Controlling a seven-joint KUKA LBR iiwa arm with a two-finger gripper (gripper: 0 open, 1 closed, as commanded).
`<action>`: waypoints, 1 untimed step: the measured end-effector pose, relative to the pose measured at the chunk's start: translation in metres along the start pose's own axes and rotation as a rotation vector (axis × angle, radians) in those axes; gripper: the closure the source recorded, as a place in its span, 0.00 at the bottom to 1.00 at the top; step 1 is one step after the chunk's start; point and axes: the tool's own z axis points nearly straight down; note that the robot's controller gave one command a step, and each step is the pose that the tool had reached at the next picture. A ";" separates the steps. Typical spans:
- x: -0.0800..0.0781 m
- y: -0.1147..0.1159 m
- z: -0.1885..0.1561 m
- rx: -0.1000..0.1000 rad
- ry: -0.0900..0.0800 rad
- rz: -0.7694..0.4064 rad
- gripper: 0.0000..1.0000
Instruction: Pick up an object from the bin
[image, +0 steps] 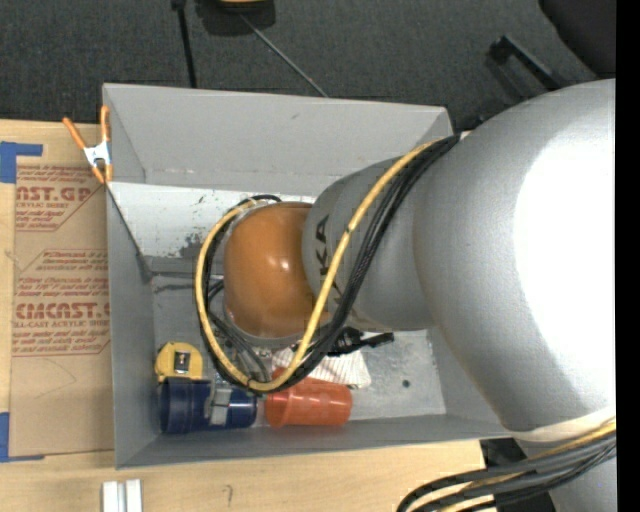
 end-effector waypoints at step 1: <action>0.000 0.011 0.030 0.012 0.011 0.056 0.00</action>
Offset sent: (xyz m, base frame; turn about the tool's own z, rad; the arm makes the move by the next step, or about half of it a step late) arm -0.0023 0.0022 -0.0440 -0.2538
